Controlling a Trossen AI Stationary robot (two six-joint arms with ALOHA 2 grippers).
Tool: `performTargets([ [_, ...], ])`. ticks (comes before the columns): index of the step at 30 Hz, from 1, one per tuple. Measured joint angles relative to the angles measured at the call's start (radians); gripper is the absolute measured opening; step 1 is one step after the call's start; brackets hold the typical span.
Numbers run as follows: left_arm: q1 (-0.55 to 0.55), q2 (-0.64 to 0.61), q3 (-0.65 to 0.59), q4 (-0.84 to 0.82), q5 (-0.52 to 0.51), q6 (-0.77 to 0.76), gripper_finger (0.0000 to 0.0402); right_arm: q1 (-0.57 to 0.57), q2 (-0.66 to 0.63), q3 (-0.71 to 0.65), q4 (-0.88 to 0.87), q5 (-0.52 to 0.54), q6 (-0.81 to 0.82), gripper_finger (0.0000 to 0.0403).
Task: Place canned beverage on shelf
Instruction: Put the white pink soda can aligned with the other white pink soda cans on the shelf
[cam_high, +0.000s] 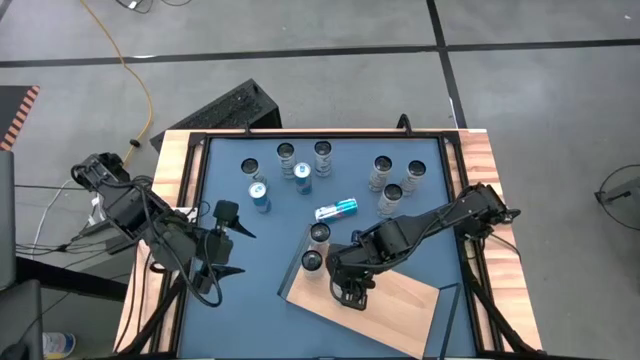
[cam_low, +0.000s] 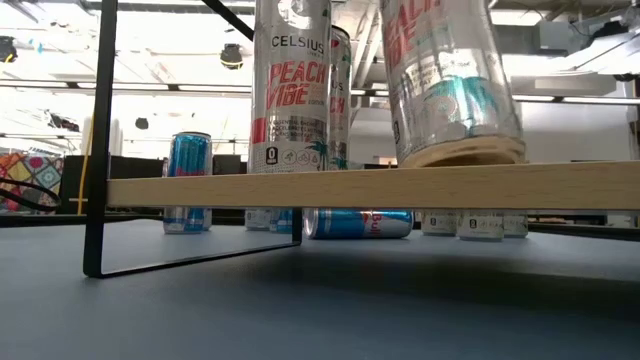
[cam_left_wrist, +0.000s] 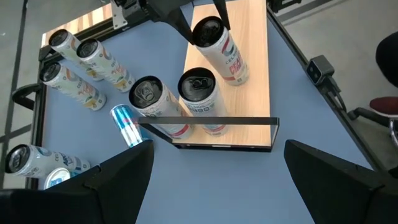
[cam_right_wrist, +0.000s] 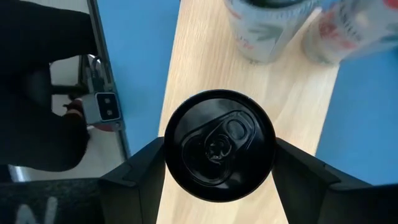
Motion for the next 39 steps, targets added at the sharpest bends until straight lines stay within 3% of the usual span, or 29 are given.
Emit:
performTargets([
  [21,-0.007,-0.001,0.000,0.000,-0.039,0.023,0.0348,0.023,0.002,-0.001,0.141,0.047,-0.097,0.0250],
  [30,-0.007,-0.001,0.000,0.000,-0.042,0.009,0.0348,0.041,0.001,-0.001,0.118,0.140,-0.195,0.0250],
  [39,-0.007,-0.001,0.000,0.000,-0.043,0.009,0.0348,0.063,0.041,0.003,0.167,0.114,-0.246,0.0251],
])
